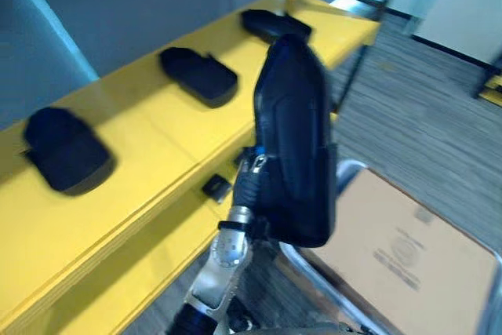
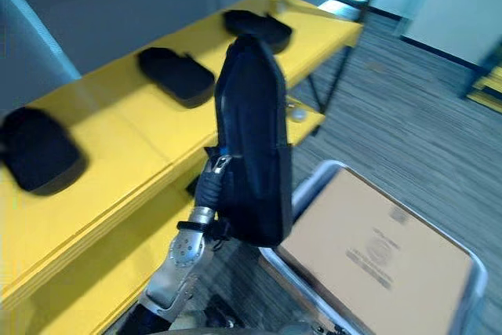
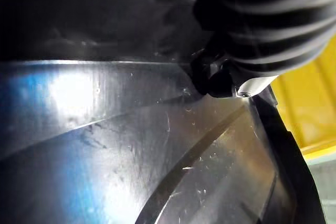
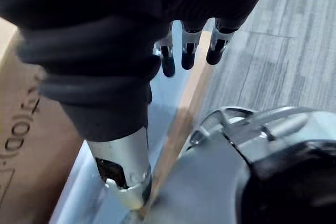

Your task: Walk over and take plastic housings, then place them on the shelf

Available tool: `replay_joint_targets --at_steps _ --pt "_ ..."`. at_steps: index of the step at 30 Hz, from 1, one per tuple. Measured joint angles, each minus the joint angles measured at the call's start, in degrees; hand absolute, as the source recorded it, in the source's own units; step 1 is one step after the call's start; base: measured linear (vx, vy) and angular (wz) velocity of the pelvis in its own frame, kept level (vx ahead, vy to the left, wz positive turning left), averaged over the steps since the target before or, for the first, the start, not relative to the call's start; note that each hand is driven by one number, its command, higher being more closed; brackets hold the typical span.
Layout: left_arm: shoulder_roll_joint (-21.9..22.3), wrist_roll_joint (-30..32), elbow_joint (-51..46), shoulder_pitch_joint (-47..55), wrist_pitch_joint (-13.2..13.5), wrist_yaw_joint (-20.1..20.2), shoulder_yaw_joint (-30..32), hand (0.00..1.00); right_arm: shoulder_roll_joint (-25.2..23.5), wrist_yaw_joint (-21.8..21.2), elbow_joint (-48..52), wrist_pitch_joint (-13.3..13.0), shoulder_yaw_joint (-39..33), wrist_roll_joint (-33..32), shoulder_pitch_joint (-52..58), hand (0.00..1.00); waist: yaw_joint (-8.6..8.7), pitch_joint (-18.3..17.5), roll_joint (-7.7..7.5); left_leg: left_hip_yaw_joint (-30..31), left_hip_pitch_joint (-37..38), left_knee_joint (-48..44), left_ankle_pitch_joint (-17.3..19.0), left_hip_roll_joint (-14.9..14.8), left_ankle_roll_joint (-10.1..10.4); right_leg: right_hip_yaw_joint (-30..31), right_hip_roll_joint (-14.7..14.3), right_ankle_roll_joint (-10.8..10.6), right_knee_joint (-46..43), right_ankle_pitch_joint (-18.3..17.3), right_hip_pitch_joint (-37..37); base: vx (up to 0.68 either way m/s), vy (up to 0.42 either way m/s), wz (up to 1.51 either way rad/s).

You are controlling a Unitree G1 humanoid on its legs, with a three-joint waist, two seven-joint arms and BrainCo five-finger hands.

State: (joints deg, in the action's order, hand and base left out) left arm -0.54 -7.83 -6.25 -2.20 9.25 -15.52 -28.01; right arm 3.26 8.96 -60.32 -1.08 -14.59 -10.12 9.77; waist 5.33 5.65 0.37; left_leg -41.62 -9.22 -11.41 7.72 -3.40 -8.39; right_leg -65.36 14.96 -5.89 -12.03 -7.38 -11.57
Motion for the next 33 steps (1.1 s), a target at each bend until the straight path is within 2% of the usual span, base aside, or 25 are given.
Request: replay_joint_targets --at_steps 1,2,3,4,5,7,9,10,11,13,15,18,19,21,22,23,24,25,26,27,28,29,30,31,33 --pt "-0.2 -0.2 0.0 0.4 0.0 0.1 0.0 1.00 0.0 0.0 0.0 0.0 0.0 0.2 -0.3 0.00 -0.08 0.0 0.02 0.8 0.1 0.7 -0.1 0.8 -0.1 0.1 0.4 0.0 -0.7 0.0 0.0 0.07 0.114 0.78" --pt "-0.4 -0.5 -0.2 1.5 0.1 0.4 -0.1 1.00 0.0 0.0 0.2 -0.2 0.0 0.9 -0.5 0.00 0.01 -0.1 0.12 2.8 0.3 1.9 -0.1 2.7 -0.5 4.5 2.0 2.8 -4.2 -1.4 0.9 0.08 0.157 0.80" --pt "-0.5 -0.5 -0.2 2.2 0.1 0.4 -1.0 1.00 0.0 -0.2 0.6 -0.5 -0.1 1.2 -0.4 0.00 0.37 -0.1 0.25 5.5 1.1 3.5 -0.2 4.6 -1.2 14.6 3.8 8.7 -10.1 -3.4 3.8 0.09 0.175 0.97" --pt "-0.7 -0.5 -0.2 2.4 0.1 0.4 -1.6 1.00 0.0 -0.2 0.7 -0.7 -0.2 1.2 -0.4 0.00 0.60 -0.1 0.30 7.2 1.4 4.0 -0.2 5.3 -1.2 22.0 3.3 8.5 -11.8 -5.7 5.4 0.10 0.153 1.41" --pt "-0.9 -0.5 -0.1 2.4 0.1 0.5 -2.2 1.00 0.0 -0.4 1.0 -0.8 -0.1 1.2 -0.3 0.00 0.97 0.0 0.20 10.8 2.0 5.2 -0.2 6.9 -1.0 34.8 0.3 7.0 -13.3 -9.2 7.9 0.10 0.097 1.31" --pt "-0.8 -0.5 -0.1 2.6 0.2 0.4 -2.6 1.00 -0.1 -0.4 0.9 -0.8 -0.1 1.2 -0.4 0.00 1.05 0.1 0.21 15.2 3.9 7.0 -0.3 9.3 -0.9 44.5 -2.3 7.1 -17.3 -12.5 11.1 0.11 0.087 1.45" --pt "-0.8 -0.5 -0.1 2.9 0.2 0.4 -1.6 1.00 0.4 -0.6 1.1 -0.8 -0.1 1.1 -0.4 0.00 1.16 0.5 1.19 19.5 6.4 8.2 -0.3 10.6 -0.9 49.6 -5.6 7.6 -21.3 -14.5 15.8 0.11 0.069 1.21" --pt "-0.7 -0.5 -0.1 3.2 0.2 0.4 -1.0 1.00 1.1 -0.7 1.3 -0.8 0.0 1.1 -0.5 0.00 1.48 0.7 2.49 22.6 7.6 8.8 -0.6 10.5 -0.6 53.3 -8.8 7.1 -23.0 -15.0 19.9 0.16 0.066 1.29" --pt "-0.8 -0.5 0.0 3.7 0.3 0.5 -0.5 1.00 1.3 -0.7 1.5 -0.8 0.1 1.1 -0.2 0.00 2.10 0.6 3.11 24.7 8.7 9.0 -0.9 10.5 -0.4 56.2 -11.3 6.2 -23.0 -14.9 23.2 0.17 0.063 1.30" --pt "-0.8 -0.5 0.0 4.3 0.6 0.6 0.0 1.00 1.4 -0.9 1.6 -0.7 0.8 1.1 0.2 0.00 1.66 1.0 2.52 26.6 10.3 9.3 -1.0 11.6 -0.5 58.2 -11.6 5.6 -22.2 -13.8 26.0 0.17 0.054 1.00" --pt "-0.7 -0.6 0.1 6.6 1.1 1.1 1.3 1.00 1.2 -1.1 2.6 -0.7 2.3 1.1 0.8 0.00 1.59 0.7 1.39 29.4 12.5 9.7 -1.2 13.7 -0.8 57.3 -9.9 5.0 -18.4 -11.3 26.9 0.28 0.054 1.00" --pt "-0.8 -1.7 0.1 8.9 1.1 2.9 1.7 1.00 1.4 -1.5 3.5 -0.7 2.1 1.1 1.2 0.00 1.48 0.2 2.09 30.8 12.8 9.4 -1.1 13.9 -0.7 55.6 -9.9 5.3 -14.6 -6.4 25.7 0.26 0.022 0.88" --pt "-0.7 -1.8 0.2 9.3 1.1 3.0 1.9 1.00 1.4 -1.5 3.5 -0.7 2.0 1.1 1.1 0.00 1.45 0.2 2.20 30.7 12.8 9.3 -1.1 13.7 -0.6 55.2 -9.9 5.0 -13.9 -5.7 25.1 0.26 0.033 0.53" --pt "-0.7 -3.1 0.2 10.7 1.0 3.5 3.6 1.00 1.2 -1.4 4.8 -0.7 2.0 1.1 0.9 0.00 1.41 0.1 2.33 29.2 13.2 7.0 -0.1 12.6 2.8 54.4 -10.3 5.5 -10.6 -4.8 21.7 0.19 0.026 0.12" --pt "-0.7 -3.3 0.2 10.8 1.0 3.7 4.1 1.00 1.1 -1.4 5.3 -0.7 2.0 1.1 0.9 0.00 1.40 0.0 2.30 28.3 13.3 6.1 -0.1 12.4 3.4 54.5 -10.4 5.5 -9.8 -4.6 21.0 0.17 0.016 -0.19" --pt "-0.7 -3.8 0.2 10.7 1.0 4.4 5.1 1.00 0.9 -1.4 5.6 -0.9 1.7 1.1 0.8 0.00 1.53 -0.1 2.34 25.8 13.3 3.6 0.0 12.2 5.3 54.7 -10.2 5.6 -8.2 -4.6 19.2 0.18 0.016 -0.21" --pt "-0.7 -3.8 0.2 10.7 1.0 4.4 5.4 1.00 0.8 -1.4 5.7 -1.0 1.4 1.1 0.8 0.00 1.61 -0.2 2.42 24.9 13.1 2.3 0.0 12.1 6.2 55.1 -10.1 5.7 -7.5 -4.4 18.4 0.22 0.024 -0.28" --pt "-0.6 -3.8 0.2 10.8 1.0 4.4 5.8 1.00 0.7 -1.4 5.6 -0.9 1.2 1.1 0.7 0.00 1.51 -0.3 2.36 23.1 12.0 -2.2 0.3 11.8 9.2 56.1 -9.4 6.2 -5.8 -3.7 16.9 0.15 0.028 -0.22" --pt "-0.7 -3.8 0.2 10.9 1.0 4.4 6.3 1.00 0.7 -1.4 5.5 -0.9 1.2 1.1 0.7 0.00 1.36 0.0 1.67 22.1 10.8 -4.8 1.6 11.3 9.2 56.5 -8.8 6.0 -4.8 -3.3 16.1 0.20 0.012 -0.38" --pt "-0.8 -3.8 0.1 11.4 1.1 4.4 6.8 1.00 0.8 -1.4 5.2 -0.9 0.9 1.2 0.6 0.00 1.18 -0.5 2.23 18.8 10.2 -3.8 5.8 7.4 7.6 57.6 -8.9 6.0 -3.9 -2.9 14.9 0.16 -0.011 -0.31" --pt "-0.7 -3.8 0.1 11.5 1.1 4.4 6.9 1.00 1.0 -1.4 5.1 -0.9 0.8 1.2 0.5 0.00 1.42 -0.5 2.70 18.5 10.9 -0.1 5.2 5.4 8.4 57.5 -9.1 5.9 -4.2 -3.0 15.0 0.20 -0.016 -0.35" --pt "-0.2 -3.8 0.2 11.6 1.1 4.4 7.3 1.00 1.2 -1.5 5.0 -0.9 -0.1 1.2 0.3 0.00 1.56 -0.6 3.33 18.4 12.7 5.0 1.2 3.2 9.8 58.0 -9.5 5.0 -5.0 -3.6 15.1 0.13 0.005 -0.29" --pt "-0.1 -3.8 0.0 12.0 1.1 4.3 7.5 1.00 1.2 -1.4 4.7 -0.8 -0.2 1.3 0.1 0.00 1.51 -0.8 3.46 17.2 12.9 5.2 0.5 3.4 8.8 58.3 -9.4 5.0 -4.8 -3.5 15.1 0.14 0.019 -0.25" --pt "-0.5 -3.8 -0.1 12.3 1.1 4.3 7.5 1.00 1.1 -1.5 4.4 -0.9 -0.2 1.2 0.1 0.00 1.73 -1.1 3.28 17.2 12.1 3.3 0.5 3.4 8.8 58.1 -8.7 4.9 -4.4 -3.5 14.9 0.07 0.010 -0.13" --pt "-0.9 -3.8 -0.2 11.9 1.1 4.3 7.4 1.00 0.7 -1.5 2.7 -0.8 -0.4 1.3 -0.7 0.00 1.96 -1.0 1.37 16.1 8.8 -1.9 1.2 3.2 9.6 57.5 -6.7 4.5 -3.5 -3.0 15.9 0.03 0.015 0.13"
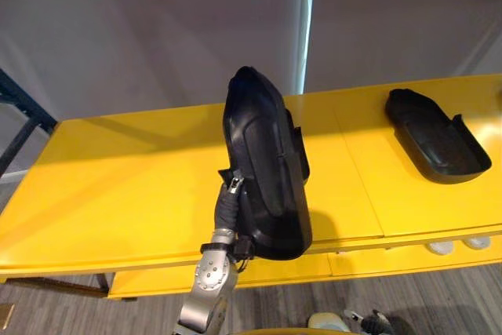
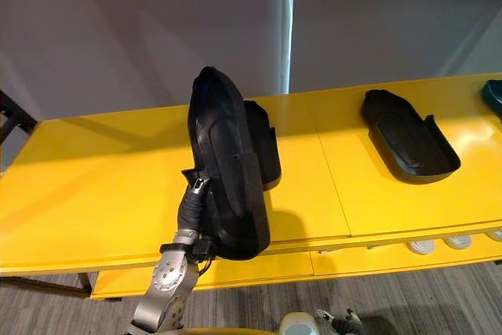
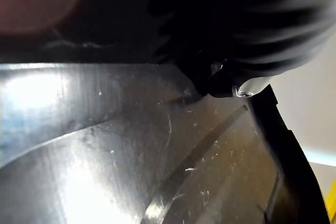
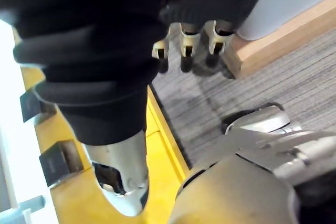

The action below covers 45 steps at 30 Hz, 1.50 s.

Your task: Walk over and take plastic housings, then place them on the shelf

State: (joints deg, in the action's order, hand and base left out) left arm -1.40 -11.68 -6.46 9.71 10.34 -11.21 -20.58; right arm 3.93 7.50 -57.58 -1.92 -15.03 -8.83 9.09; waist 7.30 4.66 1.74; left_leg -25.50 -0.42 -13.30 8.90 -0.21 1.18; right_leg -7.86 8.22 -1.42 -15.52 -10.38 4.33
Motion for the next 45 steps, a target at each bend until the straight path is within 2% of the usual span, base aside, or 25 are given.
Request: replay_joint_targets --at_steps 1,2,3,4,5,6,7,8,10,11,13,14,15,16,17,18,19,21,23,25,26,30,35,38,45 --pt "0.2 -0.1 -0.1 -0.6 0.0 0.0 -0.1 1.00 -0.5 0.0 -0.7 0.2 -0.4 0.1 -0.1 0.00 -0.17 0.4 -0.65 -4.5 -3.6 -8.1 3.5 -3.7 0.5 -0.8 0.7 -0.3 0.4 0.3 0.1 0.00 0.037 0.27" --pt "0.3 -0.3 0.0 -0.9 0.0 -0.1 -0.3 1.00 -0.5 0.1 -1.2 0.4 -0.4 0.5 -0.2 0.00 -0.06 0.4 -0.65 -9.0 -4.7 -13.0 5.7 -8.5 -1.7 -1.3 1.2 -0.3 -0.1 0.3 0.3 -0.01 0.088 0.38" --pt "0.5 -1.0 -0.1 -1.1 0.0 0.0 -1.3 1.00 0.1 0.1 -1.8 0.7 -0.4 0.5 -0.5 0.00 0.36 0.7 -1.53 -11.7 -5.1 -15.8 6.5 -13.9 -1.5 -1.4 2.8 -0.4 -1.0 0.3 0.8 -0.03 0.122 0.28" --pt "0.5 -1.2 -0.1 -1.3 0.0 0.0 -1.8 1.00 0.5 0.1 -1.8 0.7 -0.4 0.6 -0.6 0.00 0.49 0.7 -1.56 -11.8 -5.0 -15.5 6.4 -15.5 -1.2 -1.4 3.7 -0.6 -1.2 0.5 1.1 -0.03 0.211 0.30" --pt "0.5 -1.2 -0.2 -2.1 0.0 0.0 -2.4 1.00 1.2 0.1 -1.8 0.7 -0.4 0.7 -1.2 0.00 1.46 0.6 -1.41 -10.2 -4.8 -11.8 4.4 -18.3 1.4 -1.6 5.8 -2.1 -1.0 1.4 1.4 -0.01 0.290 0.16" --pt "0.7 -1.2 -0.3 -2.8 0.0 0.0 -2.7 1.00 1.4 0.1 -1.7 0.7 -0.4 0.9 -1.4 0.00 1.51 0.5 -1.17 -7.4 -4.7 -8.0 1.7 -19.2 2.5 -1.7 6.9 -3.3 -1.0 2.0 2.0 -0.01 0.324 0.11" --pt "0.7 -1.3 -0.3 -3.3 0.1 0.0 -3.1 1.00 1.5 0.2 -1.7 0.7 -0.4 1.2 -1.5 0.00 1.45 0.4 -0.90 -5.3 -4.6 -5.5 -1.4 -19.5 2.2 -1.8 7.2 -4.1 -0.8 2.5 2.2 -0.01 0.459 -0.02" --pt "1.4 -1.4 -0.4 -4.6 0.1 -0.1 -4.3 1.00 2.3 0.2 -1.8 0.8 -0.4 1.7 -1.5 0.00 1.43 -0.5 0.86 1.7 -4.4 -3.1 -9.2 -19.7 4.8 -3.0 7.9 -7.9 0.6 3.4 2.1 -0.01 0.424 0.00" --pt "0.9 -1.5 -0.3 -5.9 0.1 -0.1 -5.2 1.00 1.4 0.4 -1.8 0.7 -0.3 1.7 -1.1 0.00 1.80 -0.5 0.38 4.8 -5.5 -4.7 -4.1 -18.2 8.7 -4.2 9.9 -10.1 3.0 5.8 0.5 -0.02 0.477 0.37" --pt "0.0 -1.7 -0.3 -7.0 0.2 -0.1 -6.5 1.00 -0.1 1.4 -2.1 0.7 -1.1 1.7 -0.5 0.00 1.65 -0.4 -0.98 5.9 -6.8 -6.4 -0.6 -16.6 8.9 -6.7 11.4 -10.7 6.1 9.3 -1.7 -0.05 0.478 0.59" --pt "-1.1 -1.7 -0.3 -7.3 0.2 0.0 -6.6 1.00 -0.8 1.5 -2.9 0.7 -0.8 1.9 -0.7 0.00 1.04 -0.8 -2.53 5.9 -7.9 -7.8 1.2 -14.8 7.5 -8.2 12.9 -9.9 8.2 14.0 -2.1 -0.06 0.386 0.26" --pt "-1.8 -1.6 -0.3 -7.3 0.3 0.0 -6.3 1.00 -1.2 1.4 -2.9 0.7 -0.6 2.5 -0.8 0.00 0.99 -1.1 -2.84 5.2 -8.4 -7.9 2.0 -13.6 6.2 -8.3 14.0 -7.5 8.0 17.6 -0.9 -0.14 0.519 -0.21" --pt "-2.2 -1.5 -0.2 -7.1 0.3 0.0 -5.9 1.00 -0.6 1.4 -2.7 0.7 0.0 3.2 -1.7 0.00 0.54 -1.2 -2.02 3.2 -8.3 -6.0 2.6 -12.4 4.7 -10.6 14.6 1.4 6.4 22.6 2.7 -0.15 0.536 -0.45" --pt "-2.2 -1.4 -0.2 -7.0 0.3 0.0 -5.7 1.00 0.2 1.2 -2.8 0.7 0.7 3.3 -2.0 0.00 -0.06 -1.3 -1.72 1.5 -7.4 -4.3 2.0 -11.8 3.9 -11.7 14.8 5.9 6.2 25.0 4.1 -0.14 0.548 -0.97" --pt "-2.2 -1.1 0.1 -6.6 0.4 0.0 -4.6 1.00 1.2 1.1 -2.5 0.7 2.2 3.5 -2.9 0.00 -0.74 -0.7 -0.98 -1.7 -4.6 -0.1 0.3 -10.6 2.4 -11.7 14.7 6.1 -1.6 19.6 8.0 -0.07 0.381 -0.93" --pt "-2.1 -1.0 0.8 -6.6 0.4 -0.1 -3.8 1.00 0.9 1.0 -2.0 0.6 3.3 4.2 -3.0 0.00 0.05 -0.6 -1.13 -3.2 -2.1 3.7 -1.2 -8.6 0.8 -11.5 11.6 3.2 -10.6 10.1 9.8 -0.07 0.336 -0.74" --pt "-2.1 -1.0 0.8 -6.6 0.4 0.0 -3.8 1.00 0.8 1.0 -1.8 0.5 3.7 4.4 -3.1 0.00 0.24 -0.6 -1.11 -3.7 -1.5 4.5 -1.4 -8.2 0.6 -11.0 9.5 1.9 -12.3 7.5 9.7 -0.07 0.241 -0.40" --pt "-1.7 0.8 0.7 -6.8 0.8 -0.1 -3.9 1.00 0.7 0.5 -1.9 0.6 4.5 4.5 -3.0 0.00 0.58 -0.5 -0.94 -4.7 -0.4 5.8 -1.7 -6.3 -0.2 -9.2 -1.3 1.1 -10.6 0.5 7.8 -0.06 0.175 -0.18" --pt "-1.4 1.5 0.2 -6.9 0.8 -0.1 -4.1 1.00 0.3 0.0 -1.7 0.5 4.5 4.4 -2.4 0.00 1.43 -0.6 -1.67 -4.0 -0.6 6.2 -2.1 -3.9 -0.7 -5.3 -5.0 2.8 -2.2 -0.9 5.0 -0.01 0.107 0.14" --pt "-0.5 2.7 -0.1 -6.9 0.8 -0.3 -3.9 1.00 1.3 -0.1 -1.5 0.1 4.2 3.7 -2.4 0.00 1.30 0.5 0.79 -0.8 -0.8 6.7 -2.6 -3.7 -1.3 -1.2 -6.7 2.8 1.2 2.1 3.4 0.01 0.083 0.03" --pt "-0.6 3.5 -0.1 -6.9 0.8 -0.3 -3.4 1.00 1.5 -0.1 -1.5 0.1 4.1 3.6 -2.5 0.00 1.16 0.6 1.24 -0.6 -0.3 7.7 -3.2 -3.6 -1.2 -1.6 -6.8 2.8 2.5 2.9 2.8 -0.02 0.046 0.06" --pt "-0.5 4.2 -0.3 -6.9 0.8 -0.4 0.3 1.00 0.8 0.0 -1.0 0.1 3.9 3.6 -2.0 0.00 0.97 0.4 0.34 -0.1 2.3 11.8 -5.0 -3.1 -0.8 -2.2 -7.3 2.9 4.4 3.4 0.9 -0.04 -0.018 0.05" --pt "-1.3 7.2 -0.2 -6.8 0.8 -2.2 6.4 1.00 0.4 0.0 0.6 0.5 3.8 3.7 -0.5 0.00 -0.26 -0.1 0.00 0.0 4.7 17.6 -8.1 -2.8 -0.4 -2.5 -8.9 2.7 10.4 7.0 -2.0 -0.03 -0.025 0.00" --pt "-2.7 9.9 2.6 -7.4 0.5 -3.9 11.6 1.00 0.3 -0.1 0.6 0.6 3.8 3.8 -0.2 0.00 -0.26 -0.5 -0.28 -0.3 5.0 18.7 -8.6 -2.7 -0.5 -2.1 -9.3 2.6 13.6 8.7 -3.1 -0.01 -0.005 -0.03" --pt "-8.7 14.8 17.9 -15.4 -5.5 -6.9 20.3 1.00 -0.2 -0.4 0.8 0.7 2.4 4.5 -0.2 0.00 0.04 -0.8 -0.31 -1.3 3.9 18.7 -8.7 -2.4 -0.5 -0.8 -9.7 2.6 18.0 11.5 -3.1 -0.03 0.002 -0.10"
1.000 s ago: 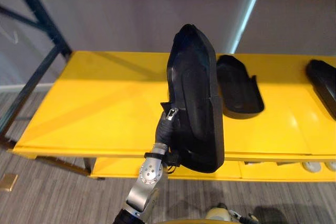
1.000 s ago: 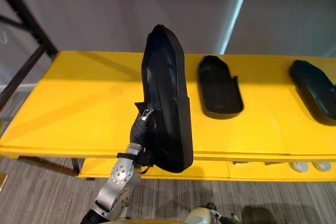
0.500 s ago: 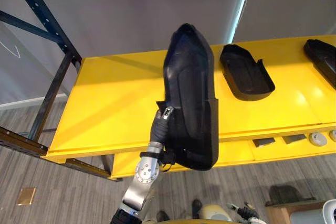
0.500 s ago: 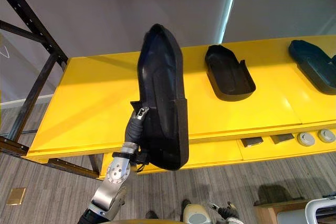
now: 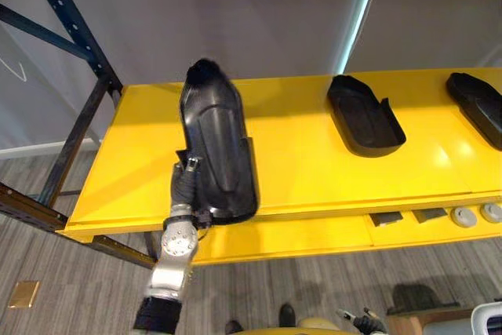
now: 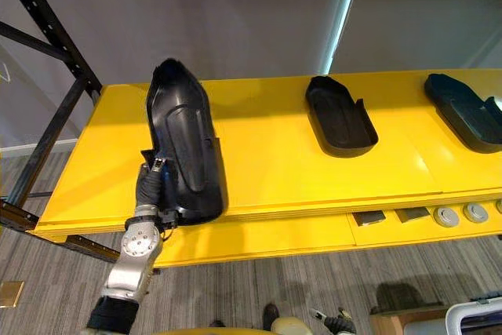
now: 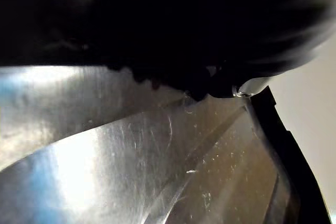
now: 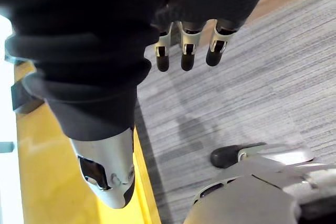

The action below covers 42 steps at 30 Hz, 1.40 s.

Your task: Walk over and take plastic housings, then place them on the shelf

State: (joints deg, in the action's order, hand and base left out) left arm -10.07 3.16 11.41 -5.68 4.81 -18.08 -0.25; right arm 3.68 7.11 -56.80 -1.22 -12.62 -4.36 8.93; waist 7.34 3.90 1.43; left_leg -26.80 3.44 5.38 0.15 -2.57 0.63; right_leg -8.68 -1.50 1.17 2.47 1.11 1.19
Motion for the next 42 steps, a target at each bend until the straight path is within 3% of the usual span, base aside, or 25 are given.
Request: replay_joint_targets --at_steps 7,8,15,27,30,34,39,40,42 --pt "-2.8 1.7 8.6 -9.1 -1.9 -1.8 4.6 1.00 -0.2 -1.1 -0.1 0.0 -0.9 1.3 -0.1 0.00 0.33 0.0 0.02 -0.1 -1.7 0.0 -0.1 0.7 0.0 0.5 -0.4 0.1 2.7 1.7 0.6 -0.01 0.000 -0.02" --pt "-2.9 1.7 9.2 -9.8 -2.0 -2.0 4.8 0.00 -0.2 -1.1 -0.1 0.0 -0.9 1.7 -0.1 0.00 0.35 0.0 0.03 -0.2 -2.0 0.0 -0.1 0.7 0.0 0.7 -0.4 0.2 2.9 1.8 0.9 -0.01 0.005 -0.06" --pt "-5.0 3.6 17.8 -18.3 -4.5 -3.6 5.7 0.00 -0.5 -1.1 -0.1 0.0 -1.1 2.3 -0.7 0.00 1.36 0.6 -0.24 -0.6 -2.8 0.1 -0.2 0.8 -0.1 1.3 -0.4 0.6 3.1 2.4 1.8 0.00 0.006 -0.06" --pt "-4.6 3.6 20.9 -22.6 -4.4 -6.6 7.4 0.00 -1.1 -1.0 -0.1 -0.3 -2.3 2.3 -1.4 0.00 1.51 2.1 -0.76 -1.5 -2.6 0.1 -0.2 0.9 0.0 2.4 -0.3 0.6 3.2 2.9 2.2 -0.02 0.005 -0.05" --pt "-1.9 -0.5 16.2 -21.6 -4.4 -8.7 7.6 0.00 -1.1 -1.0 -0.1 -0.3 -2.3 2.3 -1.5 0.00 1.40 2.4 -0.82 -1.4 -2.6 0.1 -0.2 1.1 -0.1 2.4 -0.2 0.6 3.2 2.9 2.1 0.00 0.000 0.00" --pt "1.4 -1.0 4.0 -16.9 -3.5 -9.9 5.8 0.00 -1.1 -1.0 -0.1 -0.2 -2.2 2.3 -1.9 0.00 1.32 2.8 -0.76 -0.4 -2.7 0.1 -0.2 1.3 -0.1 2.2 0.0 0.6 3.1 2.9 1.9 0.01 0.001 0.01" --pt "2.5 5.2 -14.7 -6.9 -0.2 -8.8 -0.5 0.00 -0.9 -1.1 -0.3 -0.8 -2.1 2.2 -1.8 0.00 1.19 3.1 -0.28 0.7 -2.8 0.1 -0.3 0.9 -0.2 1.9 0.5 0.5 3.1 2.9 1.6 0.00 0.011 0.05" --pt "2.8 6.6 -16.8 -5.4 0.4 -8.1 -0.8 1.00 -0.8 -1.1 -0.3 -0.8 -2.1 2.1 -1.8 0.00 1.16 3.2 -0.19 0.8 -2.8 0.1 -0.3 0.9 -0.2 1.8 0.5 0.5 3.1 2.9 1.6 -0.02 -0.002 0.06" --pt "3.4 10.2 -22.9 1.0 2.2 -6.3 -2.9 1.00 -0.7 -1.2 -0.3 -1.0 -2.1 2.1 -1.8 0.00 0.93 3.3 0.00 1.4 -2.8 0.2 -0.2 0.8 -0.2 1.5 0.5 0.4 2.8 2.9 1.5 -0.04 0.004 0.11"
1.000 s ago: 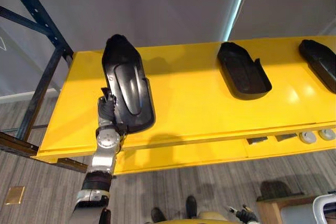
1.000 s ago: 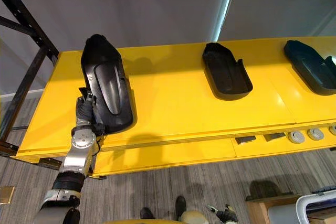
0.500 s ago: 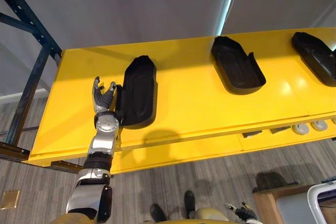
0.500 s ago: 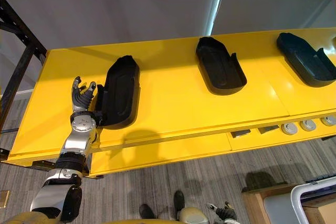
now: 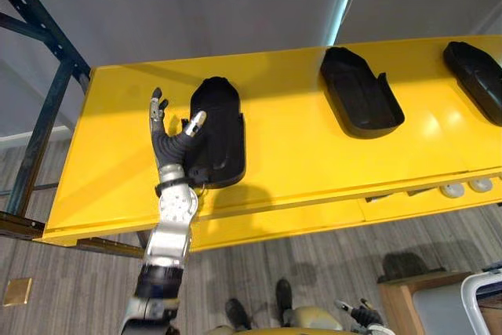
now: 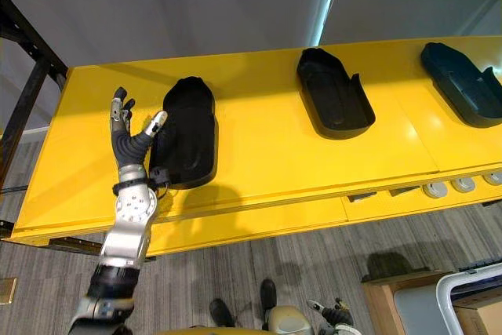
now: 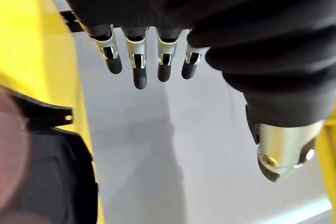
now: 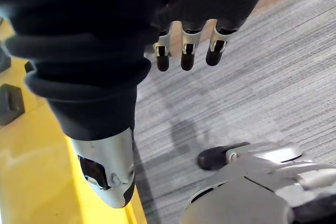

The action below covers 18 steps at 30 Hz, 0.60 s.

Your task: Walk over and take plastic housings, then place them on the shelf

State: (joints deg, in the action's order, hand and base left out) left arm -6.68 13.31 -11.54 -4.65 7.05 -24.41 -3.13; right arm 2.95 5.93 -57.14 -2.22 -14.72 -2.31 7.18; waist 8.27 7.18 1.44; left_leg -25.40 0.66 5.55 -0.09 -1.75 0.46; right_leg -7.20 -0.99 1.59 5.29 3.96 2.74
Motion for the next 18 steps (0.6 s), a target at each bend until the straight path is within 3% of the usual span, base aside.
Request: replay_joint_targets --at_steps 6,11,18 --pt "0.2 2.5 -2.1 12.6 2.4 3.4 -3.1 1.00 1.0 -0.9 0.5 -0.6 0.8 -0.6 1.3 0.00 -2.83 0.3 0.59 0.3 0.0 0.3 0.1 -0.2 0.0 0.0 -0.1 -0.4 -1.1 -0.3 0.5 -0.05 0.002 0.03" --pt "-0.6 3.4 2.1 17.7 2.8 7.0 -6.1 1.00 1.6 -1.0 0.6 -0.7 2.4 -0.5 1.4 0.00 -3.11 0.3 0.56 0.4 0.1 0.3 0.0 -0.1 0.0 0.0 0.0 -1.0 -1.8 -0.7 0.6 -0.01 -0.002 0.00" --pt "-1.3 7.7 6.1 16.9 2.8 8.0 -7.6 1.00 2.0 -0.6 0.7 -0.6 3.8 -0.5 1.4 0.00 -3.31 -0.2 0.46 0.4 0.1 0.3 0.0 0.0 -0.1 0.0 0.1 -1.2 -1.9 -0.8 0.7 0.00 0.000 0.00"
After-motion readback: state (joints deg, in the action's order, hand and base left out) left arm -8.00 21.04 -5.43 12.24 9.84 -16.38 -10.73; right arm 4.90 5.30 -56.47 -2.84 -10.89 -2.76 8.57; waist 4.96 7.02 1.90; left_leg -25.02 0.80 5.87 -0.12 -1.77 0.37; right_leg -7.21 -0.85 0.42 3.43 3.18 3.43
